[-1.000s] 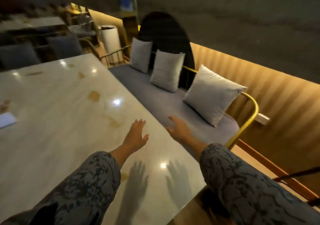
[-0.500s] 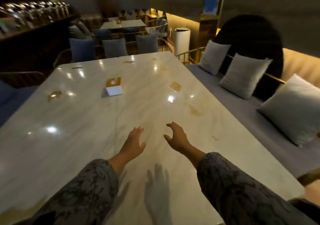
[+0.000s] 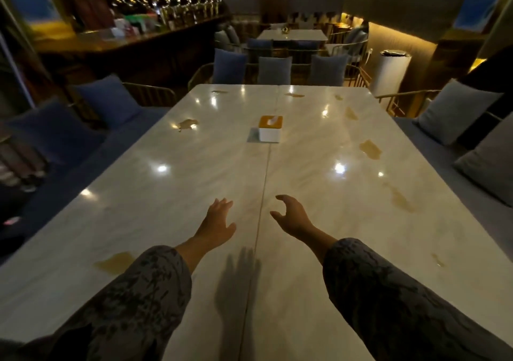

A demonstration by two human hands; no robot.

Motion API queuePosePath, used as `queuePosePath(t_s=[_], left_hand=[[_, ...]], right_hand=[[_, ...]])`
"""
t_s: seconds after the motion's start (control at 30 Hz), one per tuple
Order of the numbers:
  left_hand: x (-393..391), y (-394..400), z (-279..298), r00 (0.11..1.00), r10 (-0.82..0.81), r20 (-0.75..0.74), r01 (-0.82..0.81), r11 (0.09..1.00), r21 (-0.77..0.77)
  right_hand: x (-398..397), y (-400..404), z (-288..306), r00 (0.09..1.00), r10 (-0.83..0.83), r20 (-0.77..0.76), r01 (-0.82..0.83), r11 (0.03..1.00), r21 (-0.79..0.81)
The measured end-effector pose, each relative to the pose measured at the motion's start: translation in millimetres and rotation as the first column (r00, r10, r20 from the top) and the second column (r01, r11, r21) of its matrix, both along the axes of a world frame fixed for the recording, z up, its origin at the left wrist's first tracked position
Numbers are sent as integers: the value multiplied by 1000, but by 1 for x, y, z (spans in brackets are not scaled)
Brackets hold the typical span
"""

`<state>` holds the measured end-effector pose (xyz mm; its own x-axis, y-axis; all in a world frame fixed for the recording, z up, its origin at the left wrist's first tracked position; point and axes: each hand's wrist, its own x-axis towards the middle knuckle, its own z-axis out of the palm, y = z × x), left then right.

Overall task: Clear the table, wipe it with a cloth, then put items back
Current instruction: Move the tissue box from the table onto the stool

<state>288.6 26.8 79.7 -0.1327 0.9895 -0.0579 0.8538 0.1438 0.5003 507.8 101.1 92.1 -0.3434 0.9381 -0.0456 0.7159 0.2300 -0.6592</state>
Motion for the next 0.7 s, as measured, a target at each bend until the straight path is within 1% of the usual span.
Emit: queuePosePath(t_s=[0.13, 0.27, 0.37, 0.5, 0.7], left_hand=[[-16, 17, 11, 999, 37, 31, -38, 999, 16], [-25, 56, 28, 994, 67, 86, -71, 996, 48], [-27, 94, 42, 985, 86, 153, -98, 992, 75], [-29, 151, 59, 979, 67, 194, -87, 992, 93], [-37, 243, 70, 971, 71, 229, -82, 996, 43]], right_hand=[[-16, 23, 12, 999, -23, -44, 22, 1000, -6], [-25, 52, 28, 996, -45, -83, 46, 999, 7], [-31, 84, 39, 990, -76, -119, 77, 997, 4], [-41, 135, 49, 982, -114, -149, 114, 993, -6], [-63, 220, 56, 939, -231, -254, 213, 972, -98]])
